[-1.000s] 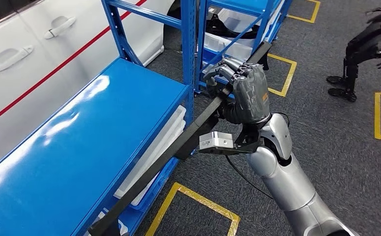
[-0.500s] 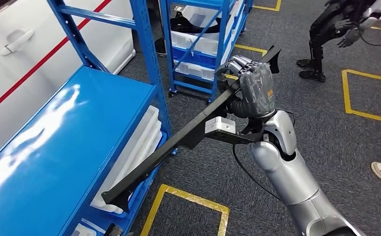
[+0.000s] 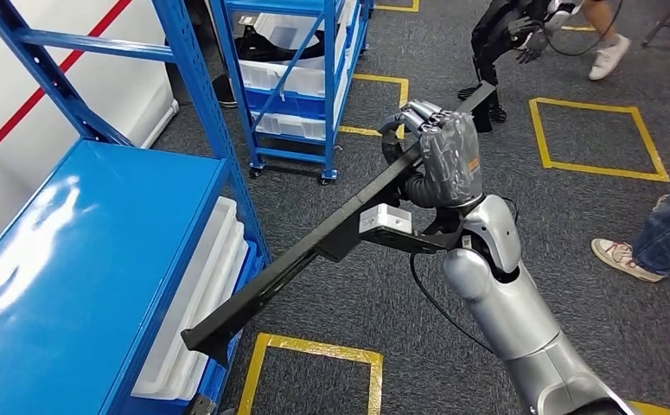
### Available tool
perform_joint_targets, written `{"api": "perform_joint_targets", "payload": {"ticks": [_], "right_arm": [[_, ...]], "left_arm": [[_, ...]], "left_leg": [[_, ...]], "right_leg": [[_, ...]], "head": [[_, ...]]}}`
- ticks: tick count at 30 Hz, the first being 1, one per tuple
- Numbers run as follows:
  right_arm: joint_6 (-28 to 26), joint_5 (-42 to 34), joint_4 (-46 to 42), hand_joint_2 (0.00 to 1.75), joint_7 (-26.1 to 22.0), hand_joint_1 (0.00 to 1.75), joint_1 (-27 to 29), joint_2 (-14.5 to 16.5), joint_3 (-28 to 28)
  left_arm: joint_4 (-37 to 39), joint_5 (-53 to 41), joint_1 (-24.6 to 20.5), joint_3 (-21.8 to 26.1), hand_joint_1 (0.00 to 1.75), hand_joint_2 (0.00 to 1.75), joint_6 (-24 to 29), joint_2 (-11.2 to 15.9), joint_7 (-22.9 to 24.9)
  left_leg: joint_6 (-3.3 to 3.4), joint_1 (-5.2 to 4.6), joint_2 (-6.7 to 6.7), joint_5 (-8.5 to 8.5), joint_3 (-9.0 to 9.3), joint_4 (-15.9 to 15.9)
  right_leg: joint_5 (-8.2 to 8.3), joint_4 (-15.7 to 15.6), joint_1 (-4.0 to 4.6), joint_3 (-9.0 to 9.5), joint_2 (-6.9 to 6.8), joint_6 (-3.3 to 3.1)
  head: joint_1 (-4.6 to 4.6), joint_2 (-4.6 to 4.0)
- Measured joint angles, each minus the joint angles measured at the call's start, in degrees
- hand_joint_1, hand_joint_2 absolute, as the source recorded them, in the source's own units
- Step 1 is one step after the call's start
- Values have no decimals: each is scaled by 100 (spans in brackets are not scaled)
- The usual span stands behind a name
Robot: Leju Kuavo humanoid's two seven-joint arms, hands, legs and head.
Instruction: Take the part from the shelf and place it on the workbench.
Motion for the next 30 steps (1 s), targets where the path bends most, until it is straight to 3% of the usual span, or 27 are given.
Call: {"api": "perform_joint_targets", "payload": {"ticks": [2,4,5,6,8,10,11,13,14,16,18,19,20,21,23,25,27,29,30], "right_arm": [[-6,0,7,175,-2,175,-7,-7,-5],[-8,0,22,175,-3,175,7,-7,-5],[-8,0,30,175,-3,175,18,-7,-5],[-8,0,35,175,-3,175,24,-7,-5],[-9,0,40,175,-3,175,20,-9,-5],[-11,0,40,175,-3,175,10,-11,-5],[-13,0,40,175,-2,175,9,-12,-6],[-15,0,40,175,1,175,11,-14,-7],[-15,0,40,175,1,175,11,-15,-8],[-15,0,40,175,0,175,3,-14,-8],[-15,0,42,175,-1,175,2,-11,-8],[-15,0,45,175,-1,175,7,-9,-8],[-16,0,49,175,-1,175,16,-10,-8],[-17,0,54,175,-1,175,24,-10,-8],[-22,0,58,175,-1,175,34,-11,-8],[-34,0,58,175,1,175,40,-11,-8],[-62,-1,57,175,1,175,65,-12,-10],[-84,-1,50,175,0,175,104,-18,-25],[-90,-1,40,175,0,175,116,-24,-42]], "left_arm": [[1,0,3,1,0,175,-3,-1,-2],[1,0,20,1,0,175,-3,0,-2],[1,0,25,1,0,175,-4,-1,-1],[1,0,24,1,0,175,-4,-3,-1],[0,0,19,1,0,175,-5,-8,-1],[0,0,13,1,0,175,-5,-5,-1],[0,0,11,1,0,175,-5,-4,-1],[0,0,7,1,0,175,-5,-2,-1],[0,0,0,1,0,175,-5,-2,1],[0,0,-12,1,0,175,-5,-1,-1],[0,0,-7,0,0,175,-4,-1,1],[1,0,5,-1,0,175,-3,-1,5],[1,0,17,-1,0,175,-2,-1,12],[1,0,28,-2,0,175,0,0,19],[1,-1,35,-1,0,175,5,2,28],[1,-3,37,-1,0,175,9,23,34],[1,-10,36,-1,0,175,14,43,37],[0,-16,28,-1,0,175,20,36,36],[0,-15,23,-1,0,175,24,36,34]], "left_leg": [[42,-9,151,45,17,-70],[57,-24,307,39,9,-62],[53,-26,384,29,6,-50],[45,-24,456,16,4,-36],[6,-21,587,-29,6,14],[-59,-52,699,-86,2,77],[-90,-74,750,-109,1,100],[-145,-88,858,-134,14,116],[-178,-75,846,-168,14,138],[-232,-37,612,-373,-80,389],[-249,-21,315,-723,-368,1025],[-247,-21,256,-854,-538,1376],[-237,-22,230,-895,-658,1606],[-217,-24,216,-824,-693,1645],[-138,-35,117,-431,-496,1148],[-34,-35,-171,-137,-212,505],[15,-49,-321,-103,-90,238],[18,-45,-193,-72,-40,117],[24,-26,-119,-39,-12,45]], "right_leg": [[-313,513,20,-236,-348,27],[-580,1155,-6,-518,-520,56],[-585,1283,-20,-566,-560,71],[-488,1200,-34,-506,-595,85],[-182,545,-41,-139,-768,95],[-42,13,6,141,-976,36],[-56,-68,27,169,-1018,-5],[-46,-62,39,142,-890,-89],[-38,-70,33,138,-827,-121],[-13,-90,18,138,-699,-189],[3,-94,18,133,-576,-230],[8,-93,26,129,-504,-245],[12,-91,36,127,-422,-251],[14,-87,45,125,-336,-254],[17,-75,59,128,-168,-254],[31,-66,55,115,-26,-231],[72,-74,11,73,105,-167],[115,-105,-18,39,213,-83],[97,-93,-2,20,137,-48]], "head": [[17,0],[23,0],[23,0],[24,0],[24,0],[22,0],[20,0],[19,0],[19,0],[18,0],[18,0],[18,0],[19,0],[19,0],[18,0],[19,0],[19,0],[15,0],[20,0]]}}
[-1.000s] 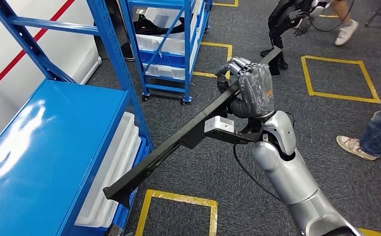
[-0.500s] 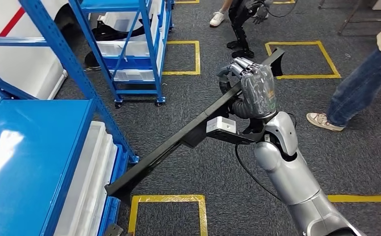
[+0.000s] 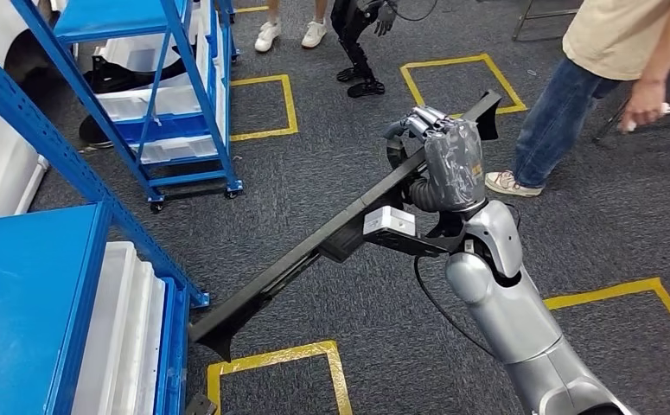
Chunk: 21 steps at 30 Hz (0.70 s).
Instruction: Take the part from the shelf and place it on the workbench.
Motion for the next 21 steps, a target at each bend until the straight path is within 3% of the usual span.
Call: {"api": "perform_joint_targets", "payload": {"ticks": [1,3,5,6,7,9,11,12,14,15,17,18,20,21], "right_arm": [[-5,-1,-11,175,-1,175,2,-5,-19],[-13,-3,-31,175,-1,175,0,-12,-51],[-12,-3,-34,175,-1,175,23,-12,-62],[-13,-2,-34,175,-1,175,40,-12,-64],[-15,-2,-35,175,-1,175,50,-12,-70],[-23,-1,-54,175,-1,175,54,-14,-96],[-34,1,-86,175,-2,175,58,-16,-124],[-40,1,-99,175,-2,175,66,-19,-137],[-49,5,-119,175,-3,175,93,-25,-157],[-54,8,-129,175,-4,175,103,-29,-170],[-62,14,-147,175,-8,175,106,-31,-185],[-64,15,-150,175,-10,175,110,-30,-188],[-64,15,-151,175,-11,175,139,-27,-188],[-64,15,-150,175,-11,175,156,-27,-188]], "left_arm": [[0,1,-6,0,0,175,3,-1,-2],[0,1,-7,1,0,175,6,6,-3],[0,-1,11,1,0,175,6,6,-3],[0,-2,16,1,0,175,6,5,-3],[0,-7,14,0,0,175,5,4,-3],[0,-21,0,-1,0,175,5,3,2],[0,-47,-15,-2,0,175,8,9,18],[0,-59,-22,-3,0,175,9,13,33],[0,-74,-42,-4,0,175,10,19,59],[0,-76,-54,-5,0,175,9,25,68],[0,-79,-69,-5,0,175,8,38,75],[0,-79,-67,-5,0,175,8,45,78],[0,-80,-48,-5,0,175,8,50,82],[0,-81,-38,-5,0,175,8,55,84]], "left_leg": [[9,20,82,36,27,-72],[24,27,241,69,49,-136],[26,23,420,60,42,-123],[21,25,506,49,38,-110],[10,29,585,33,34,-91],[-39,34,716,-22,30,-29],[-114,10,823,-81,28,39],[-149,-9,874,-96,32,52],[-211,-17,968,-121,51,50],[-240,-7,924,-168,49,81],[-280,29,658,-428,-84,427],[-288,39,499,-617,-229,773],[-294,43,358,-891,-577,1494],[-286,42,335,-886,-675,1662]], "right_leg": [[-86,100,21,-54,-153,25],[-414,628,39,-298,-540,64],[-669,1250,5,-574,-682,107],[-661,1354,-15,-606,-711,131],[-555,1245,-34,-527,-745,152],[-258,565,-40,-123,-956,172],[-133,59,6,153,-1134,115],[-153,5,35,168,-1148,76],[-135,4,40,144,-1007,-7],[-123,-10,28,144,-943,-43],[-97,-41,-3,152,-822,-121],[-91,-44,-1,149,-759,-144],[-84,-38,14,140,-612,-169],[-83,-31,23,136,-528,-172]], "head": [[10,0],[29,0],[32,0],[32,0],[33,0],[34,0],[30,0],[27,0],[25,0],[24,0],[21,0],[22,0],[22,0],[22,0]]}}
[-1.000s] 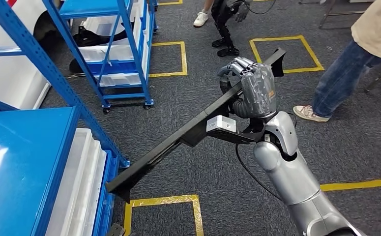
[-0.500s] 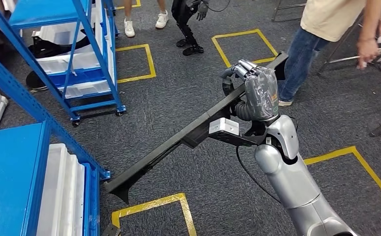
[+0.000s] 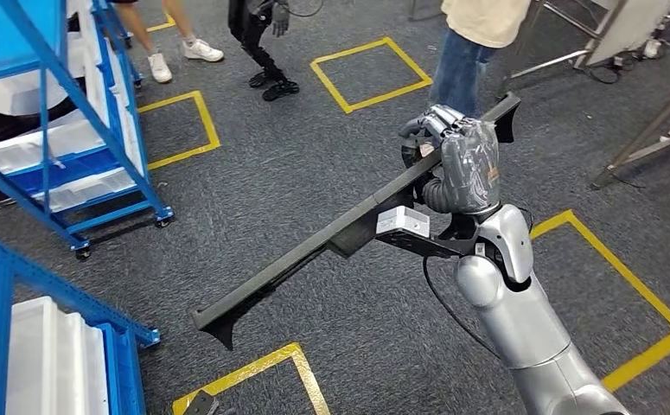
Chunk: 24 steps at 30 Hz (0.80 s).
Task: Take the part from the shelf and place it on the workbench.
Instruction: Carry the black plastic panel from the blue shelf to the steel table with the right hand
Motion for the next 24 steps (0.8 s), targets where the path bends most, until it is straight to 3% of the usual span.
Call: {"api": "perform_joint_targets", "payload": {"ticks": [1,2,4,6,8,9,11,13,15,16,18,20,21,24], "right_arm": [[0,1,-1,175,0,175,11,-1,0],[0,0,-4,175,0,175,16,-1,0],[-1,0,-14,175,0,175,13,-1,0],[-4,1,-22,175,1,175,14,1,-1],[-8,2,-25,175,2,175,28,-1,-7],[-11,2,-26,175,2,175,38,-4,-17],[-15,2,-32,175,-1,175,32,-10,-40],[-19,9,-35,175,-5,175,25,-11,-50],[-28,19,-33,175,-9,175,42,-11,-51],[-34,22,-33,175,-10,175,51,-10,-54],[-49,26,-38,175,-11,175,55,-10,-66],[-68,16,-45,175,-22,175,50,-5,-82],[-80,6,-48,175,-31,175,49,-1,-88],[-116,-25,-59,175,-57,175,53,6,-115]], "left_arm": [[0,0,5,0,0,175,0,3,1],[0,0,5,0,0,175,1,5,1],[0,0,0,0,0,175,1,21,2],[0,-1,-10,-1,0,175,-1,40,2],[0,-1,-24,-2,0,175,-1,43,2],[0,-1,-32,-3,0,175,-2,38,3],[0,0,-34,-4,0,175,-2,32,4],[0,-2,-20,-4,0,175,-1,33,20],[0,-20,-3,-5,0,175,3,36,55],[0,-30,-1,-5,0,175,12,38,79],[0,-42,-2,-7,0,175,51,52,142],[0,-37,-3,-5,0,175,96,91,204],[0,-34,-4,-4,0,175,112,118,229],[-3,-33,-22,1,0,175,172,170,296]], "left_leg": [[19,-2,-18,122,2,-56],[50,-5,-56,331,97,-315],[138,-4,-293,720,389,-1040],[198,-11,-493,830,559,-1442],[212,-20,-444,823,601,-1533],[221,-11,-369,848,622,-1586],[265,19,-208,912,668,-1701],[301,15,-51,936,679,-1737],[300,9,108,929,672,-1730],[291,10,184,922,671,-1723],[252,11,322,889,678,-1692],[182,-18,438,840,682,-1647],[148,-38,494,819,685,-1630],[60,-46,636,766,706,-1611]], "right_leg": [[1,10,8,-2,86,-1],[1,20,13,0,171,-2],[6,40,19,-8,323,12],[34,48,-10,-55,460,67],[87,23,-39,-103,598,155],[86,26,-30,-122,577,191],[-83,257,-4,-238,291,253],[-429,867,-23,-515,-60,298],[-592,1350,-58,-725,-169,337],[-531,1340,-73,-700,-199,352],[-216,761,-86,-354,-344,357],[-34,147,-29,-17,-576,305],[-23,16,0,42,-633,269],[-24,-11,9,11,-463,160]], "head": [[0,0],[0,0],[2,0],[-1,0],[-4,0],[-1,0],[26,0],[50,0],[50,0],[51,0],[51,0],[49,0],[48,0],[45,0]]}}
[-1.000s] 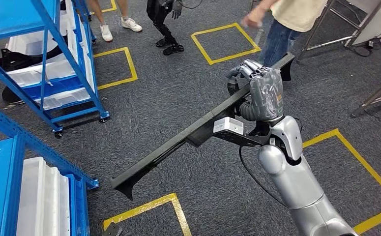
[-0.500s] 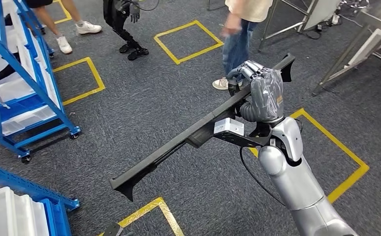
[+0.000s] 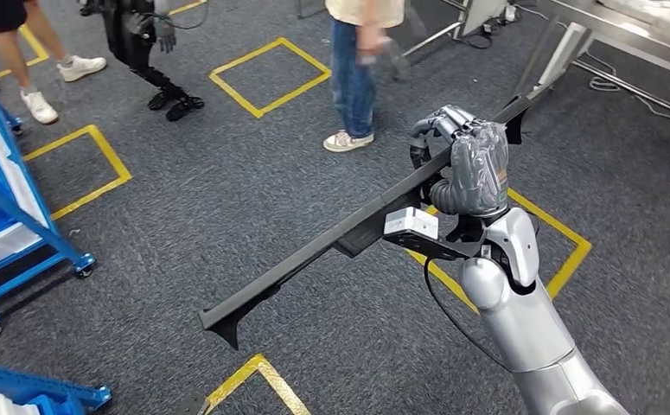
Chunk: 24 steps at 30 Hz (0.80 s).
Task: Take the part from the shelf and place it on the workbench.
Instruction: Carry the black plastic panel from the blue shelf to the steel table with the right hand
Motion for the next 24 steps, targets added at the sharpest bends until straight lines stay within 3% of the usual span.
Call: {"api": "perform_joint_targets", "payload": {"ticks": [2,4,5,6,7,9,10,11,13,15,17,19,21,22,24], "right_arm": [[-23,-5,-9,175,-30,175,-14,2,-29],[-76,-15,-20,175,-69,175,-15,11,-48],[-116,-30,-34,175,-92,175,5,15,-62],[-160,-49,-60,175,-116,175,36,16,-84],[-197,-71,-98,175,-139,175,70,14,-113],[-228,-98,-182,175,-172,175,112,13,-163],[-233,-101,-220,175,-184,175,118,13,-182],[-234,-95,-247,175,-196,175,118,15,-193],[-238,-78,-283,175,-220,175,128,19,-208],[-240,-69,-301,175,-233,175,150,22,-219],[-238,-66,-310,175,-237,175,144,22,-234],[-234,-61,-306,175,-238,175,113,30,-238],[-232,-47,-279,175,-238,175,101,37,-226],[-232,-34,-261,175,-239,175,102,38,-221],[-232,-13,-228,175,-239,175,99,37,-216]], "left_arm": [[-7,-2,-19,3,0,175,10,16,35],[-10,-7,-10,4,0,175,-40,24,12],[-10,-14,2,4,0,175,-84,24,-21],[-10,-26,15,4,0,175,-130,24,-58],[-10,-43,22,4,0,175,-169,24,-87],[-10,-89,18,4,0,175,-213,27,-108],[-10,-115,9,4,0,175,-235,31,-109],[-10,-137,-1,4,0,175,-258,35,-108],[-11,-174,-34,3,0,175,-302,44,-100],[-26,-210,-89,2,0,175,-304,41,-92],[-52,-254,-157,2,0,175,-283,39,-75],[-73,-280,-206,3,0,175,-289,40,-21],[-86,-282,-216,4,0,175,-337,37,51],[-90,-287,-216,4,0,175,-366,32,80],[-93,-300,-214,4,0,175,-404,16,119]], "left_leg": [[-43,28,-193,-198,-80,228],[-52,45,-505,-571,-364,890],[-52,48,-584,-722,-541,1268],[-49,48,-625,-784,-674,1535],[-43,48,-645,-730,-721,1604],[-19,56,-726,-345,-538,1131],[-3,67,-867,-165,-389,780],[8,80,-1006,-52,-252,462],[27,79,-1173,-32,-138,192],[72,73,-1062,-17,-121,143],[155,87,-916,29,-98,81],[215,78,-761,45,-88,51],[235,61,-601,34,-89,52],[236,58,-521,27,-86,53],[220,55,-377,4,-65,54]], "right_leg": [[22,-21,-30,1,124,-79],[32,-28,-31,2,251,-129],[35,-25,-24,0,324,-140],[35,-21,-17,-1,404,-141],[35,-12,-12,-2,486,-141],[30,17,-14,-2,650,-134],[26,36,-16,-11,727,-121],[24,62,-18,-33,805,-100],[50,85,-37,-99,944,-31],[87,75,-62,-148,1041,50],[-22,230,-41,-235,805,104],[-335,778,-23,-484,432,133],[-585,1388,-37,-760,305,157],[-577,1483,-43,-792,282,163],[-295,1075,-45,-544,203,149]], "head": [[-1,0],[-2,0],[-2,0],[-2,0],[-1,0],[-1,0],[0,0],[1,0],[3,0],[2,0],[17,0],[35,0],[38,0],[38,0],[39,0]]}}
